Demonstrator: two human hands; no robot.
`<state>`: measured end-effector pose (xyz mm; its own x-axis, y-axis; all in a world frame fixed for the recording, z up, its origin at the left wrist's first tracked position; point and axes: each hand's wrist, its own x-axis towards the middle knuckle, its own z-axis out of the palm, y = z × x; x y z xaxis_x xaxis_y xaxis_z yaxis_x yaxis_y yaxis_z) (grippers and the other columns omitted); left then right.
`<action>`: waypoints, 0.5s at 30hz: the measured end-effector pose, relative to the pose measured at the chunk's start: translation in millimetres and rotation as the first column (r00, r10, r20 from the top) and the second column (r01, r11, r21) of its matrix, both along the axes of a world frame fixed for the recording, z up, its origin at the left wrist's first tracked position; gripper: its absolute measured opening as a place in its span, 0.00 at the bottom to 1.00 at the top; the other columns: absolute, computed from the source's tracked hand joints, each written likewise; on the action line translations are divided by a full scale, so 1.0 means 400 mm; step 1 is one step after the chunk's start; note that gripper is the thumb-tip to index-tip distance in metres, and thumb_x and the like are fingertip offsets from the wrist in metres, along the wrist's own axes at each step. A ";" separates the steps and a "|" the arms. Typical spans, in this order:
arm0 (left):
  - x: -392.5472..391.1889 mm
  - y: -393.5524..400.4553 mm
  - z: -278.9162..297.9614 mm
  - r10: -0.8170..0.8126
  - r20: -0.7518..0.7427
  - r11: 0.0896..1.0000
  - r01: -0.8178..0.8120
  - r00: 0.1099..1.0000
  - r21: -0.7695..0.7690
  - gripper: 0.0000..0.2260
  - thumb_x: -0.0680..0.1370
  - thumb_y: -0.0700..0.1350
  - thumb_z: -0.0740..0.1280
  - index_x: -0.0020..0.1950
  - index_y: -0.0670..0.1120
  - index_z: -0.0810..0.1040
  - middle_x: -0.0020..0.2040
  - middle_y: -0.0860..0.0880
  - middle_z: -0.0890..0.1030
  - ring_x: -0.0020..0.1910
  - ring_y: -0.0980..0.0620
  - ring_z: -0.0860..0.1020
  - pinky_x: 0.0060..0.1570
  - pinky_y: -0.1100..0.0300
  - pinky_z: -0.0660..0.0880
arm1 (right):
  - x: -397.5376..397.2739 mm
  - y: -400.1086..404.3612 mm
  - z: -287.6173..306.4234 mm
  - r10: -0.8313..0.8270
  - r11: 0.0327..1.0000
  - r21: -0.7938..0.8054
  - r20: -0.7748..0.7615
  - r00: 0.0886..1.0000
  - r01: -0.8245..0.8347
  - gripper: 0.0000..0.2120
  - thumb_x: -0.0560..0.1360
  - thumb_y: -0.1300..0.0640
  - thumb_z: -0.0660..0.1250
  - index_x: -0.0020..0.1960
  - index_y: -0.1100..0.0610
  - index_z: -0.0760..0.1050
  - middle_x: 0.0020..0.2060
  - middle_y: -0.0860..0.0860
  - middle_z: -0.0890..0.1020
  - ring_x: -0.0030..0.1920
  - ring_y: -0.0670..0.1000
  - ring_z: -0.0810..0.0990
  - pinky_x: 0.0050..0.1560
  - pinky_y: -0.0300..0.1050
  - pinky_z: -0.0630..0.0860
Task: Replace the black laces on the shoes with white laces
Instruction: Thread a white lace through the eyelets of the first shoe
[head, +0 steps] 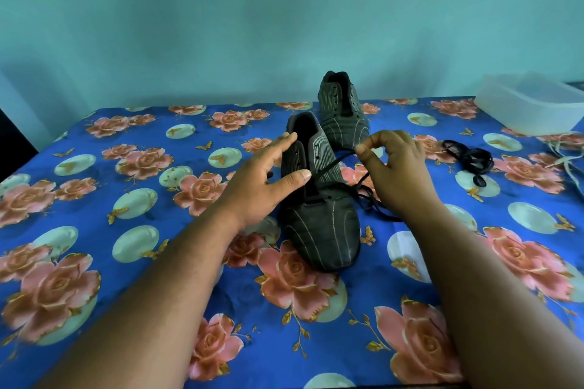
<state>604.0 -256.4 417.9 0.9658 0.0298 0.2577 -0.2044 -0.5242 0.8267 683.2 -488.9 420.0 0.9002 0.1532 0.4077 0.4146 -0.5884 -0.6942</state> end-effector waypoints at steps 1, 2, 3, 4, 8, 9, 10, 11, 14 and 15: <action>0.000 0.000 0.000 0.003 0.001 1.000 -0.003 1.000 0.003 0.31 0.78 0.54 0.71 0.80 0.59 0.64 0.79 0.60 0.64 0.59 0.87 0.60 0.59 0.79 0.61 | -0.009 0.006 0.003 0.052 0.999 0.000 0.029 0.998 -0.052 0.10 0.78 0.43 0.69 0.54 0.48 0.78 0.56 0.45 0.75 0.66 0.54 0.66 0.65 0.50 0.63; 0.000 0.000 0.000 0.005 0.001 1.000 -0.005 1.000 0.007 0.31 0.78 0.54 0.71 0.80 0.59 0.64 0.79 0.60 0.64 0.59 0.87 0.60 0.58 0.82 0.60 | -0.019 0.012 0.006 0.120 0.993 -0.018 0.060 0.991 -0.119 0.12 0.77 0.41 0.69 0.56 0.46 0.79 0.57 0.44 0.76 0.65 0.52 0.67 0.64 0.48 0.63; -0.001 0.000 0.000 0.006 0.000 1.000 -0.006 1.000 0.008 0.31 0.78 0.54 0.71 0.80 0.59 0.64 0.79 0.60 0.64 0.59 0.87 0.59 0.57 0.83 0.59 | -0.026 0.020 0.006 0.195 0.980 -0.054 0.085 0.977 -0.191 0.15 0.75 0.38 0.70 0.57 0.45 0.79 0.57 0.44 0.77 0.64 0.52 0.68 0.64 0.47 0.63; 0.000 0.001 0.001 0.006 0.001 1.000 -0.006 1.000 0.010 0.31 0.78 0.54 0.71 0.80 0.59 0.64 0.80 0.60 0.64 0.59 0.87 0.59 0.56 0.84 0.59 | -0.031 0.027 0.003 0.264 0.961 -0.105 0.101 0.959 -0.254 0.17 0.74 0.35 0.68 0.56 0.43 0.79 0.56 0.43 0.77 0.63 0.53 0.70 0.63 0.49 0.65; 0.003 0.001 -0.002 0.009 0.010 0.999 -0.009 1.000 0.033 0.31 0.79 0.53 0.71 0.80 0.58 0.64 0.80 0.59 0.63 0.57 0.89 0.58 0.54 0.87 0.58 | -0.036 0.045 -0.002 0.380 0.920 -0.152 0.113 0.918 -0.362 0.14 0.73 0.34 0.64 0.48 0.42 0.80 0.50 0.41 0.77 0.57 0.53 0.73 0.61 0.56 0.72; 0.004 0.000 -0.003 0.008 0.015 0.999 -0.009 1.000 0.038 0.31 0.79 0.53 0.71 0.80 0.58 0.64 0.80 0.59 0.63 0.57 0.89 0.58 0.54 0.87 0.58 | -0.035 0.045 -0.003 0.380 0.920 -0.151 0.119 0.917 -0.362 0.14 0.73 0.34 0.64 0.48 0.42 0.80 0.50 0.40 0.76 0.57 0.52 0.73 0.60 0.58 0.72; 0.005 0.001 -0.003 0.006 0.018 0.999 -0.007 1.000 0.040 0.31 0.79 0.53 0.71 0.80 0.58 0.64 0.80 0.59 0.63 0.58 0.88 0.58 0.54 0.87 0.58 | -0.035 0.046 -0.002 0.380 0.920 -0.158 0.124 0.917 -0.359 0.13 0.74 0.35 0.63 0.47 0.42 0.79 0.50 0.40 0.76 0.57 0.52 0.73 0.60 0.59 0.72; 0.005 0.001 -0.003 0.003 0.019 0.999 -0.004 1.000 0.039 0.31 0.79 0.54 0.71 0.80 0.58 0.64 0.80 0.59 0.63 0.60 0.87 0.59 0.55 0.86 0.59 | -0.033 0.045 -0.002 0.374 0.921 -0.167 0.124 0.919 -0.352 0.13 0.74 0.35 0.62 0.47 0.41 0.78 0.49 0.40 0.75 0.57 0.52 0.72 0.60 0.60 0.72; 0.004 0.001 -0.001 -0.002 0.015 1.000 0.001 1.000 0.030 0.31 0.78 0.55 0.71 0.80 0.59 0.64 0.80 0.59 0.63 0.62 0.84 0.60 0.59 0.79 0.60 | -0.027 0.035 0.000 0.344 0.932 -0.159 0.121 0.931 -0.324 0.12 0.75 0.34 0.60 0.46 0.40 0.76 0.48 0.40 0.75 0.56 0.52 0.72 0.60 0.61 0.71; 0.003 0.002 -0.001 -0.001 0.015 1.000 0.001 1.000 0.028 0.31 0.78 0.55 0.71 0.80 0.59 0.64 0.80 0.59 0.63 0.63 0.83 0.60 0.61 0.77 0.61 | -0.026 0.032 0.001 0.346 0.934 -0.141 0.114 0.931 -0.329 0.12 0.74 0.34 0.61 0.47 0.40 0.76 0.49 0.40 0.76 0.56 0.52 0.72 0.61 0.59 0.71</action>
